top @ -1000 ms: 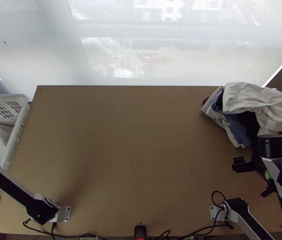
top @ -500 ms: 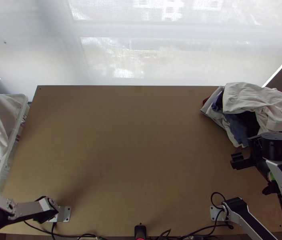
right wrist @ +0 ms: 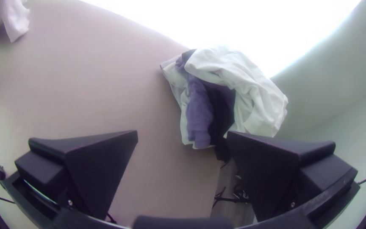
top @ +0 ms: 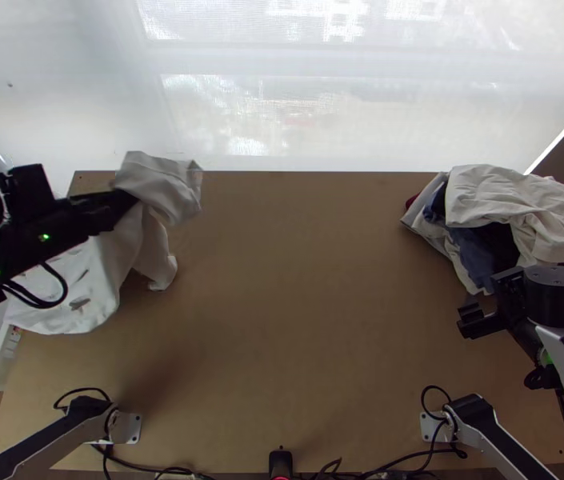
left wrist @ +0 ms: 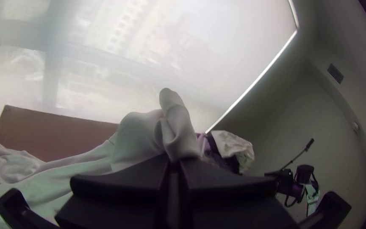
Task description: Fold the t-shirt
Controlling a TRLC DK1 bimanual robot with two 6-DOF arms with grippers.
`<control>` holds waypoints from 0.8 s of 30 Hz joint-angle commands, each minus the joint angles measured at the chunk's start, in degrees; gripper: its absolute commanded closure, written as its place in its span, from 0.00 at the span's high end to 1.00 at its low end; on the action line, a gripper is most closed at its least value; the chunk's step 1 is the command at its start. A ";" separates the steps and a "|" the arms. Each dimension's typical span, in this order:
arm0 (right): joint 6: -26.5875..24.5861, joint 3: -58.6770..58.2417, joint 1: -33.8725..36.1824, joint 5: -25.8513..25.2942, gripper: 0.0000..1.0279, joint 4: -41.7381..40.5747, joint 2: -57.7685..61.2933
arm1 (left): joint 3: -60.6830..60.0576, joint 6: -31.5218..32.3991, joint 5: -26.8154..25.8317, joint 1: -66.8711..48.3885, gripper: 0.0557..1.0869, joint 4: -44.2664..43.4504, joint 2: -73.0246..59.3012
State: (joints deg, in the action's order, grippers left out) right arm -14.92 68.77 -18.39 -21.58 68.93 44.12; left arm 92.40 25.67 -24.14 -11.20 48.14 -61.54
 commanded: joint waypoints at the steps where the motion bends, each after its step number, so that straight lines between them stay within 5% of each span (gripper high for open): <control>1: -0.55 1.45 0.11 -0.13 0.95 -0.72 0.27 | -2.84 -2.56 0.59 -14.73 0.04 -0.42 -3.33; 17: 0.33 1.89 10.13 -0.92 0.95 -1.16 0.00 | -4.69 -8.18 7.09 -43.82 0.04 -15.36 -24.16; 24: 0.33 0.84 12.86 -0.83 0.95 -0.90 -0.70 | -1.96 -7.21 10.34 -47.51 0.04 -22.21 -32.33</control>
State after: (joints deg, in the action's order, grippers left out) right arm -14.63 70.32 -8.36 -22.46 67.92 44.01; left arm 88.38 17.96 -16.43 -53.28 31.46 -86.17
